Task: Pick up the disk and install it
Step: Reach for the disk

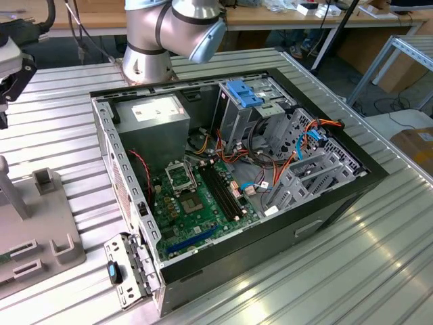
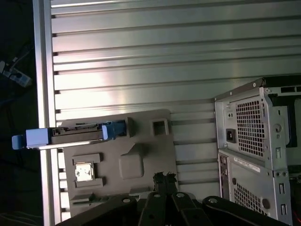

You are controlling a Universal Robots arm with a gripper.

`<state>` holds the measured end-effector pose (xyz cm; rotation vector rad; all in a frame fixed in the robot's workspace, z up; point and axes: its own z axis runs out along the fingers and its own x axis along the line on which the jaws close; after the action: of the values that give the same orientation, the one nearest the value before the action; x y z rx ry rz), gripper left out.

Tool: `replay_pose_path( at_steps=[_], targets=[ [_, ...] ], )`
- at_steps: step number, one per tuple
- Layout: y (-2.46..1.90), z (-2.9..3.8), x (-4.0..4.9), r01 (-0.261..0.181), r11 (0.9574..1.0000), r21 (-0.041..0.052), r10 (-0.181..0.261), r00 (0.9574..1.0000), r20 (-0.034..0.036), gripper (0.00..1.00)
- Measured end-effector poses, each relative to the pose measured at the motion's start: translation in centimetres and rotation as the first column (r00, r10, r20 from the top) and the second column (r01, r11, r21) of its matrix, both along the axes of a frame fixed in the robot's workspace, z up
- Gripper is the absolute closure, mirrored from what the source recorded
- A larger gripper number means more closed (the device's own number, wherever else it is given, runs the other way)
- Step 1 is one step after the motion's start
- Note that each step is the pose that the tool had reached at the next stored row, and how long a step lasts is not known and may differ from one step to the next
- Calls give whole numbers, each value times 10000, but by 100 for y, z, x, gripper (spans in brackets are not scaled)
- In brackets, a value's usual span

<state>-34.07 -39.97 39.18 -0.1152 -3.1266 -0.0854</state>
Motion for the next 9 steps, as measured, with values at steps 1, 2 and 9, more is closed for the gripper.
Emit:
replay_pose_path(
  at_steps=[1, 2, 9],
  targets=[
    [1, -1, -73, 2, 10000, 1, -2, 10000, 24, 89],
    [0, -2, -161, 1, 10000, 3, -1, 10000, 50, 89],
    [0, -9, -603, 0, 10000, 13, -1, 9999, 155, 89]
  ],
)
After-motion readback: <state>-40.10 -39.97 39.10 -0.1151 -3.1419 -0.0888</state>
